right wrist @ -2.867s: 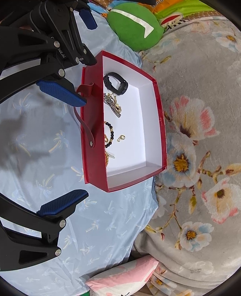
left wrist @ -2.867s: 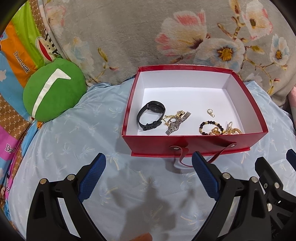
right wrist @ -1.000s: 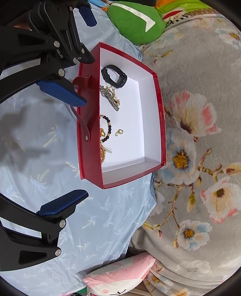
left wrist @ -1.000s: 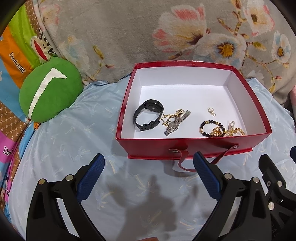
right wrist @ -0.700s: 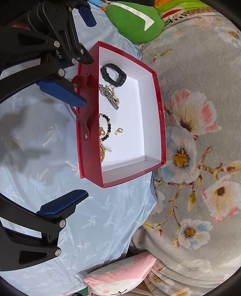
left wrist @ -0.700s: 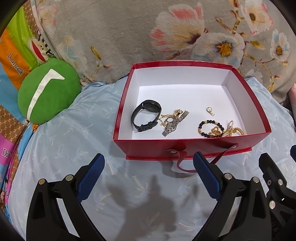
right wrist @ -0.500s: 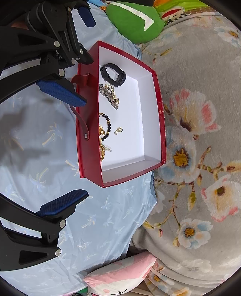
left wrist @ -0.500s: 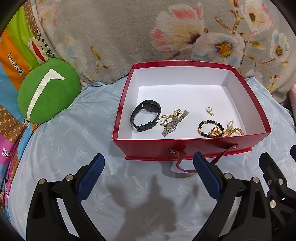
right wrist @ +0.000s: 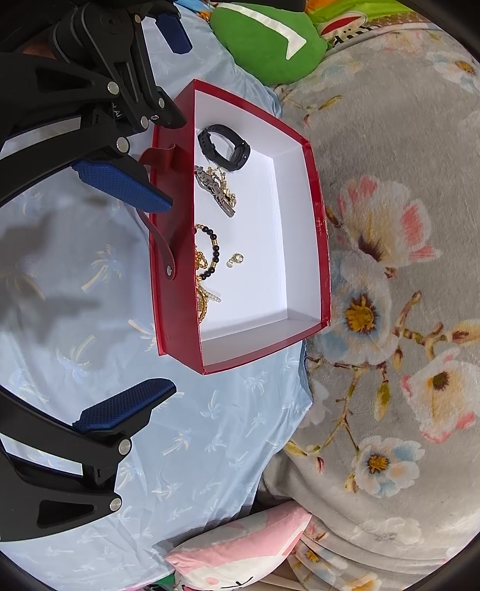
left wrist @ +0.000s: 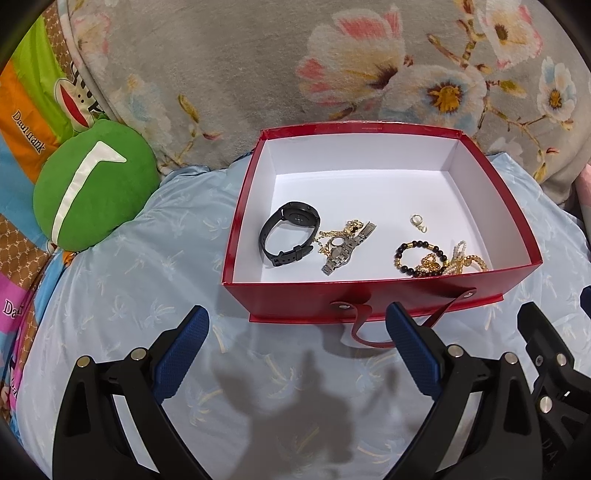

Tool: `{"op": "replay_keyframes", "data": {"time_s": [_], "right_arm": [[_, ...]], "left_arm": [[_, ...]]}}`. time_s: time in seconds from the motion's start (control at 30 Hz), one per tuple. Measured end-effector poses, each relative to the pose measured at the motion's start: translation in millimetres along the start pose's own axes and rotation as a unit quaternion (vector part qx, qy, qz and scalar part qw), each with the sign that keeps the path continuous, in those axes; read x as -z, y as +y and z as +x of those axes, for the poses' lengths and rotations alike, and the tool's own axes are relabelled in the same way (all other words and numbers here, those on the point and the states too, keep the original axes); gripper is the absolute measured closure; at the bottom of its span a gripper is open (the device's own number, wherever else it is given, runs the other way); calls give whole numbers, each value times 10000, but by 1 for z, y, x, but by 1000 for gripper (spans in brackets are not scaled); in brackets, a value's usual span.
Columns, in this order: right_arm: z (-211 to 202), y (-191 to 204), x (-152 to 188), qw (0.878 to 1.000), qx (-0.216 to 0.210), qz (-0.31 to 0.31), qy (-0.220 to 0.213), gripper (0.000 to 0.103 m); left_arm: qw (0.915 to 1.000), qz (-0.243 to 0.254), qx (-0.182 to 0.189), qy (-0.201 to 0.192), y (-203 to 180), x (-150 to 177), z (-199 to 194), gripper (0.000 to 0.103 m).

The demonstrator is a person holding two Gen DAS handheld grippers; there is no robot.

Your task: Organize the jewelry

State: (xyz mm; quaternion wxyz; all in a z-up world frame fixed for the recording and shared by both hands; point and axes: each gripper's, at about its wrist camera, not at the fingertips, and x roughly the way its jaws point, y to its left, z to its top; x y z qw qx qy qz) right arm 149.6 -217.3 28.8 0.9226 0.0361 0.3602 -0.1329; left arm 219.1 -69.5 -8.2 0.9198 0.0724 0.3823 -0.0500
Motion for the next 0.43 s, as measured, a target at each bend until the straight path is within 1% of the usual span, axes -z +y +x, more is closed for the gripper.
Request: {"op": "replay_keyframes", "data": {"time_s": [0.3, 0.43], "right_arm": [[0, 0, 0, 10000, -13, 5, -2, 14], [1, 0, 0, 10000, -2, -25, 14, 14]], "left_arm": [[9999, 38, -43, -120, 0, -1, 0, 9], [9999, 79, -25, -88, 0, -1, 3, 9]]}}
